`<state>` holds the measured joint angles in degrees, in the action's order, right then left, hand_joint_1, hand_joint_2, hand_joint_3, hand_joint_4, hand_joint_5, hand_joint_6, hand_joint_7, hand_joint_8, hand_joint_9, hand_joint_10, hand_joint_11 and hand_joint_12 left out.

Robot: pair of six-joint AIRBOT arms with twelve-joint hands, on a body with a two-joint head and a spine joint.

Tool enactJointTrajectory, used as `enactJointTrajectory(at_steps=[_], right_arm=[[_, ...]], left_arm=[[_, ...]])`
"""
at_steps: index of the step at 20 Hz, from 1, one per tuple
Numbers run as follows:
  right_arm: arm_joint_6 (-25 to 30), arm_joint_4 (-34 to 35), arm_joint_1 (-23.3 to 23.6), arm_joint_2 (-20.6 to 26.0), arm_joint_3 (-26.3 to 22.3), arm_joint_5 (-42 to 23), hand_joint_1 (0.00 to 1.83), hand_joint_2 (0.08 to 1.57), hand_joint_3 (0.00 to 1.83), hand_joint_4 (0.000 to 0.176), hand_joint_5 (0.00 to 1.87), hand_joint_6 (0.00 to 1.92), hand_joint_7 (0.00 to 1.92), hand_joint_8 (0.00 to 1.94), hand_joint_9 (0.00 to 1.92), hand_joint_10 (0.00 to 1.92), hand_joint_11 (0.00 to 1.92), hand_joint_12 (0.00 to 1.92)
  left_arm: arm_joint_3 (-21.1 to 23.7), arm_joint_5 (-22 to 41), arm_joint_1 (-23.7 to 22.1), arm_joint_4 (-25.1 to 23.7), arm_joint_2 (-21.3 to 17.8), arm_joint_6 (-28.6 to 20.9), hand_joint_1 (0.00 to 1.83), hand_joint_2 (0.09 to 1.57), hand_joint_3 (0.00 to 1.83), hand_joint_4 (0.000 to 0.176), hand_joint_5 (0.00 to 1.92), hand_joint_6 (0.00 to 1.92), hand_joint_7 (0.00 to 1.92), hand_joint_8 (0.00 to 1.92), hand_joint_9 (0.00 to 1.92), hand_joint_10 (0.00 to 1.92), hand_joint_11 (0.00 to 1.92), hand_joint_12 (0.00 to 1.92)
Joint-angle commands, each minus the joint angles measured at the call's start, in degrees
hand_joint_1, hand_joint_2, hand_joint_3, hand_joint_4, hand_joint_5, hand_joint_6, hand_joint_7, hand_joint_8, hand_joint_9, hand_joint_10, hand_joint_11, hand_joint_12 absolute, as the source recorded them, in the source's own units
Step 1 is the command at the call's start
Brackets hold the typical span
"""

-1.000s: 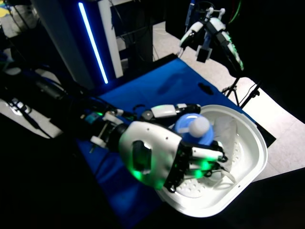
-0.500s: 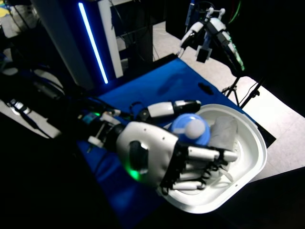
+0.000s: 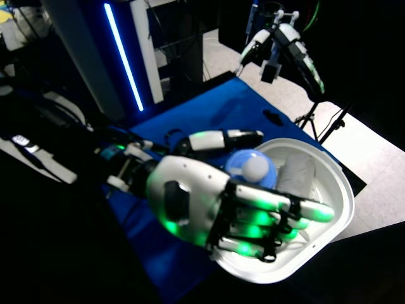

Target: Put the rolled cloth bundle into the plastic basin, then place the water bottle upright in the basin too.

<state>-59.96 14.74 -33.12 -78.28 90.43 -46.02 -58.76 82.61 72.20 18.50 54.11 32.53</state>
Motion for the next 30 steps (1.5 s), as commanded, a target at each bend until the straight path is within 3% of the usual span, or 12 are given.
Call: enactJointTrajectory(at_steps=[1, 4, 10, 13, 16, 18, 21, 22, 23, 24, 28, 30], right_arm=[[0.86, -0.13, 0.53, 0.32, -0.11, -7.93, 0.65, 0.97, 0.0, 0.176, 0.0, 0.0, 0.35, 0.0, 0.38, 0.0, 0.09, 0.52], [0.86, -0.69, 0.53, 1.28, -1.14, -8.61, 0.68, 0.95, 0.0, 0.176, 0.0, 0.0, 0.34, 0.0, 0.36, 0.0, 0.01, 0.67], [0.85, -2.7, -0.29, 5.53, -5.84, -12.53, 0.67, 0.94, 0.0, 0.176, 0.0, 0.0, 0.17, 0.0, 0.18, 0.0, 0.0, 0.27], [0.85, -3.31, -1.78, 7.69, -8.48, -14.98, 0.68, 0.91, 0.0, 0.176, 0.0, 0.0, 0.16, 0.0, 0.14, 0.0, 0.0, 0.43], [0.85, -3.7, -4.09, 9.48, -11.0, -17.34, 0.7, 0.9, 0.0, 0.176, 0.0, 0.0, 0.15, 0.0, 0.1, 0.0, 0.0, 0.2], [0.84, -3.75, -6.02, 11.51, -13.26, -20.08, 0.72, 0.89, 0.0, 0.176, 0.0, 0.0, 0.15, 0.0, 0.08, 0.0, 0.0, 0.03], [0.84, -3.62, -9.9, 15.67, -17.58, -25.02, 0.71, 0.9, 0.0, 0.164, 0.0, 0.0, 0.14, 0.0, 0.08, 0.0, 0.0, 0.0], [0.83, -3.53, -11.7, 17.51, -19.58, -27.08, 0.71, 0.9, 0.0, 0.143, 0.0, 0.0, 0.15, 0.01, 0.09, 0.01, 0.0, 0.0], [0.82, -3.39, -12.96, 18.53, -20.72, -28.29, 0.7, 0.88, 0.0, 0.144, 0.02, 0.01, 0.15, 0.0, 0.08, 0.0, 0.0, 0.0], [0.8, -2.96, -15.19, 20.04, -22.47, -30.2, 0.69, 0.86, 0.0, 0.171, 0.0, 0.0, 0.14, 0.0, 0.06, 0.0, 0.0, 0.0], [0.72, -0.52, -25.27, 25.0, -29.63, -37.35, 0.74, 0.84, 0.0, 0.162, 0.0, 0.0, 0.12, 0.0, 0.06, 0.01, 0.0, 0.0], [0.23, 0.92, -29.86, 26.67, -32.76, -40.55, 0.73, 0.85, 0.0, 0.176, 0.0, 0.0, 0.1, 0.0, 0.06, 0.0, 0.0, 0.0]], left_arm=[[-0.09, 7.36, -0.36, -0.07, 0.01, -0.53, 0.67, 0.84, 0.0, 0.176, 0.0, 0.0, 0.0, 0.0, 0.0, 0.0, 0.0, 0.0], [-0.07, 7.25, -0.36, 0.03, 0.04, -0.53, 0.66, 0.85, 0.0, 0.176, 0.0, 0.0, 0.0, 0.0, 0.0, 0.0, 0.0, 0.0], [0.1, 7.29, -0.24, 0.25, 0.04, -0.5, 0.64, 0.86, 0.0, 0.176, 0.0, 0.0, 0.0, 0.0, 0.0, 0.0, 0.0, 0.0], [0.21, 7.39, 0.03, 0.54, 0.03, -0.49, 0.64, 0.85, 0.0, 0.176, 0.0, 0.0, 0.0, 0.0, 0.0, 0.0, 0.0, 0.0], [0.45, 7.94, 0.65, 0.93, -0.02, -0.49, 0.64, 0.85, 0.0, 0.176, 0.0, 0.0, 0.0, 0.0, 0.0, 0.0, 0.0, 0.0], [0.54, 8.06, 0.78, 1.17, -0.13, -0.49, 0.74, 0.86, 0.0, 0.176, 0.0, 0.0, 0.0, 0.0, 0.0, 0.0, 0.0, 0.0], [0.85, 9.09, 1.33, 2.0, -0.69, -0.4, 0.75, 0.87, 0.0, 0.176, 0.0, 0.0, 0.0, 0.0, 0.0, 0.0, 0.0, 0.0], [1.0, 9.74, 1.51, 2.51, -0.99, -0.29, 0.74, 0.87, 0.0, 0.176, 0.0, 0.0, 0.0, 0.0, 0.0, 0.0, 0.0, 0.0], [1.1, 10.06, 1.62, 2.72, -1.14, -0.17, 0.73, 0.87, 0.0, 0.176, 0.0, 0.0, 0.0, 0.0, 0.0, 0.0, 0.0, 0.0], [1.31, 10.47, 1.75, 2.93, -1.41, 0.08, 0.69, 0.87, 0.0, 0.176, 0.0, 0.0, 0.0, 0.0, 0.0, 0.0, 0.0, 0.0], [2.39, 11.9, 2.78, 3.22, -2.14, 0.71, 0.62, 0.86, 0.0, 0.176, 0.0, 0.0, 0.0, 0.0, 0.0, 0.0, 0.0, 0.0], [2.91, 12.55, 3.32, 3.43, -2.5, 0.75, 0.64, 0.85, 0.0, 0.176, 0.0, 0.0, 0.0, 0.0, 0.0, 0.0, 0.0, 0.0]])
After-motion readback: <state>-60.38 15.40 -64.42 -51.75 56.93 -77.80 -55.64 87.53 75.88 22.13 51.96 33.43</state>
